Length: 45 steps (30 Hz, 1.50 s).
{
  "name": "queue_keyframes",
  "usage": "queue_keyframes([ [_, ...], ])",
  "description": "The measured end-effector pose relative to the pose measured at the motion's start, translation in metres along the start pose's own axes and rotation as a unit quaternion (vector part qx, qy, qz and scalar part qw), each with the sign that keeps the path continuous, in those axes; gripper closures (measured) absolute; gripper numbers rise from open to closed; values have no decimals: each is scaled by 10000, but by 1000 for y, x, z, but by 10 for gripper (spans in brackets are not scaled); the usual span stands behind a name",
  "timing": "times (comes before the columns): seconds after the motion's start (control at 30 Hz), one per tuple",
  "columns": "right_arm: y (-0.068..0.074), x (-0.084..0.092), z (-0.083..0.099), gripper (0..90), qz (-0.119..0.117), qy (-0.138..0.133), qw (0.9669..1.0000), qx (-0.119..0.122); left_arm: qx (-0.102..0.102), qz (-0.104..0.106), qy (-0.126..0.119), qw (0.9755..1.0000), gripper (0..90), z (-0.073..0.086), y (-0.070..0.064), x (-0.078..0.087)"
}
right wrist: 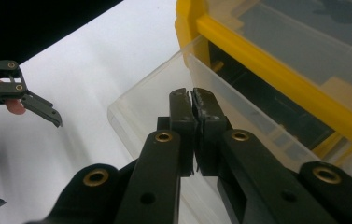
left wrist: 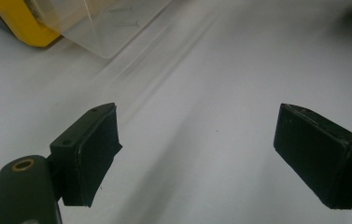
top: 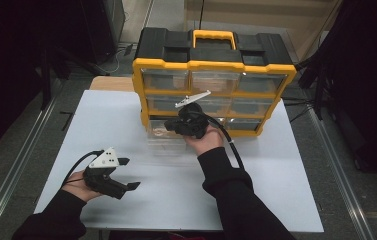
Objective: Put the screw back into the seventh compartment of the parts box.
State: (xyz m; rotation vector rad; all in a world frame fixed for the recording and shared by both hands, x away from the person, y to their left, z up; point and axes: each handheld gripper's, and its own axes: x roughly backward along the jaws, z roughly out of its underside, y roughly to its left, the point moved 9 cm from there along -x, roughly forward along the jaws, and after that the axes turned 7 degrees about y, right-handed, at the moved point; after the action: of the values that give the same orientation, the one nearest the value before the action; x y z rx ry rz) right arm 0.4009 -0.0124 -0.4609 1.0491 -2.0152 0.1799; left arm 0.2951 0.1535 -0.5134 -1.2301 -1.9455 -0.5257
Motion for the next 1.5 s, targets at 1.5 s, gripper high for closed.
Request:
queue_keyframes([
  [1.5, -3, -12, 10, 788, 59, 108, 9999, 38, -20, 0, 36, 10000, 140, 1, -1, -1],
])
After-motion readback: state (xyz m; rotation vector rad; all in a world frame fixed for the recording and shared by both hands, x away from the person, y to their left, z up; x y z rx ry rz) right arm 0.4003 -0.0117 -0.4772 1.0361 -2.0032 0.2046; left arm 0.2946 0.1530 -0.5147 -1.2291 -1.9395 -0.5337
